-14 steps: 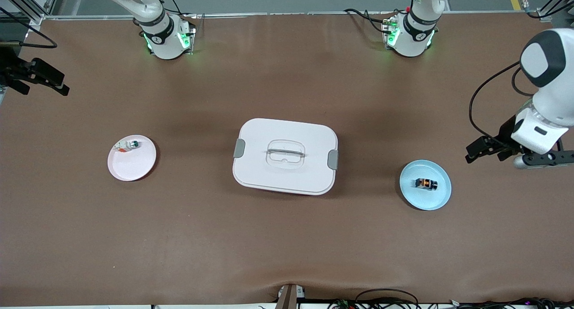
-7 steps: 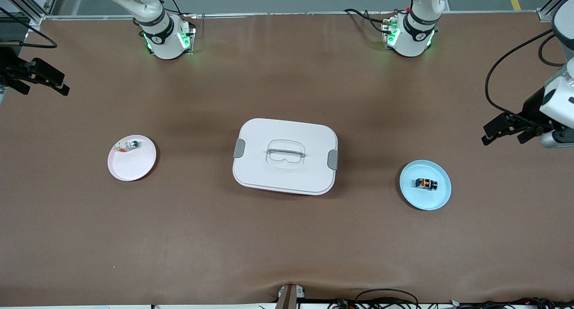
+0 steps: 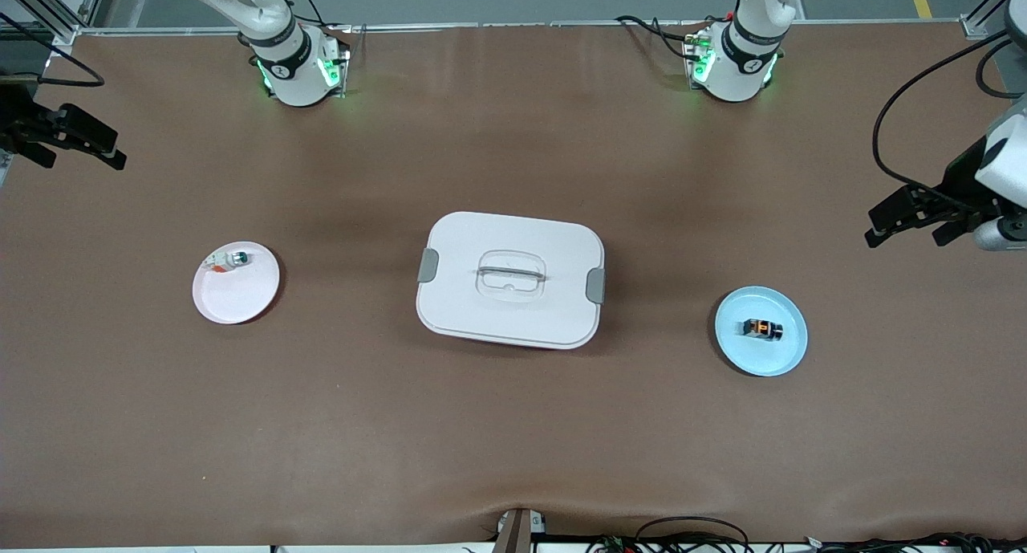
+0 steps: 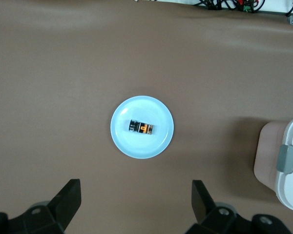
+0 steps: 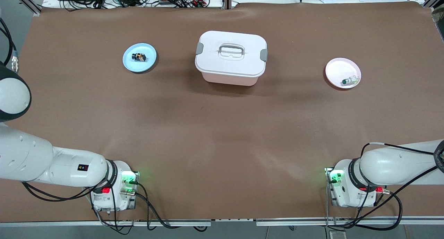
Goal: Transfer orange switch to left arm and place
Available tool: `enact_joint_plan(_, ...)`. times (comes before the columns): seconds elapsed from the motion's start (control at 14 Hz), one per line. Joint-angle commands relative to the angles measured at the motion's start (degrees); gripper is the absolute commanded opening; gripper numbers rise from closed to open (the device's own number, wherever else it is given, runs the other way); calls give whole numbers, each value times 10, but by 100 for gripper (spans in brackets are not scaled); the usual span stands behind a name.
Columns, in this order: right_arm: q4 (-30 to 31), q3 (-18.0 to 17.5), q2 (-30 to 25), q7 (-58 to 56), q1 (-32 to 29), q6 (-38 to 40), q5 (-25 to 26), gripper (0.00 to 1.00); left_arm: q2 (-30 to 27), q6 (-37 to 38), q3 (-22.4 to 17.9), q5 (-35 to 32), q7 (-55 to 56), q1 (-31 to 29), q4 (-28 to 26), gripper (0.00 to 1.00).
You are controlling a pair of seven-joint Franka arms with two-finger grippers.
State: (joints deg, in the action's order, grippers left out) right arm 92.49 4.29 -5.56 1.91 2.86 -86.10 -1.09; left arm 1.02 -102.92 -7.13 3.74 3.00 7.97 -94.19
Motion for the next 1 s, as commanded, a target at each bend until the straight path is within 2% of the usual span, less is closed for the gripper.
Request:
enact_joint_plan(0.0,8,-4,-10,-3,-7,6,-5,100,1,51,-11,-10,-4,8,30,100)
enact_joint_plan(0.43,8,-5,-10,-13,-4,5,1,100,-1,65,5,-10,-3,-5,33,100)
enact_joint_plan(0.57,8,-5,-10,-16,-5,5,2,100,-3,65,44,-10,-4,-45,46,100)
enact_joint_plan(0.71,8,-5,-10,-16,-4,3,7,100,-4,65,101,-11,-4,-100,47,100)
enact_joint_plan(0.93,8,-5,-10,-17,-4,3,14,100,-5,67,109,-28,-4,-103,48,100)
